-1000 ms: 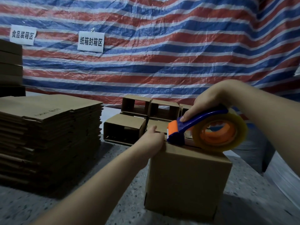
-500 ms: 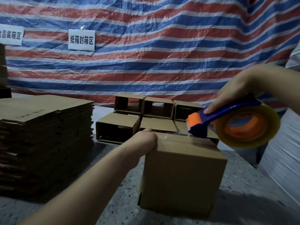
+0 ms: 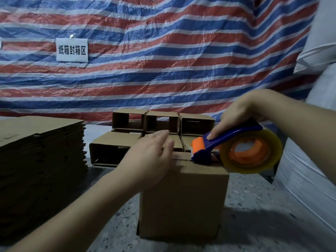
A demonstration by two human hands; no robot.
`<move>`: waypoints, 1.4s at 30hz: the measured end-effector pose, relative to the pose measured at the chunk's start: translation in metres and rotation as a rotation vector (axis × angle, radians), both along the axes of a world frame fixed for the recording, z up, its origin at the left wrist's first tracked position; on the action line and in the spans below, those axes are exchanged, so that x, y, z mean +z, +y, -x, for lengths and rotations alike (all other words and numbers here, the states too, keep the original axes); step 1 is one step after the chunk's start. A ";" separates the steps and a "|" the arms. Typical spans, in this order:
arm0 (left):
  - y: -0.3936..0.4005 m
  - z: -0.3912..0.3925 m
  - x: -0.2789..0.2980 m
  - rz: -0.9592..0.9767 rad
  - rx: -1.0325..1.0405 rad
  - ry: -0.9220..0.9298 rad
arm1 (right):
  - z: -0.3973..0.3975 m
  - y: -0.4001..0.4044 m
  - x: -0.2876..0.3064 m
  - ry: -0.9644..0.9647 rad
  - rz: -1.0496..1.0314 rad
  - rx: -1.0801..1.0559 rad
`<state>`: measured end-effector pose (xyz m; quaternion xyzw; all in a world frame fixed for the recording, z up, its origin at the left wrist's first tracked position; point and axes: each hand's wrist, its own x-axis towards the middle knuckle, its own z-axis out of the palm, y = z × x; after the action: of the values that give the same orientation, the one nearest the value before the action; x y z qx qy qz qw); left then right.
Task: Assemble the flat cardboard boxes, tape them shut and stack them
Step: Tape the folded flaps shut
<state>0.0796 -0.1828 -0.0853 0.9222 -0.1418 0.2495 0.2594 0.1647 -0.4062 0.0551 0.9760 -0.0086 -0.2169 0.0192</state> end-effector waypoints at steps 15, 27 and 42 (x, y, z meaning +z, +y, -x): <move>-0.027 -0.004 -0.018 -0.551 -0.034 0.063 | -0.001 -0.036 0.018 0.010 -0.047 -0.058; -0.039 -0.003 -0.003 -0.577 -0.034 0.122 | 0.011 -0.055 -0.007 0.010 -0.097 -0.054; -0.081 -0.008 -0.020 -0.555 -0.117 -0.044 | 0.020 -0.096 0.007 0.010 -0.129 -0.101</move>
<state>0.0871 -0.2634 -0.1057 0.9425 -0.2633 0.2059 0.0079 0.1449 -0.5019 0.0625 0.9724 -0.0439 -0.2226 -0.0548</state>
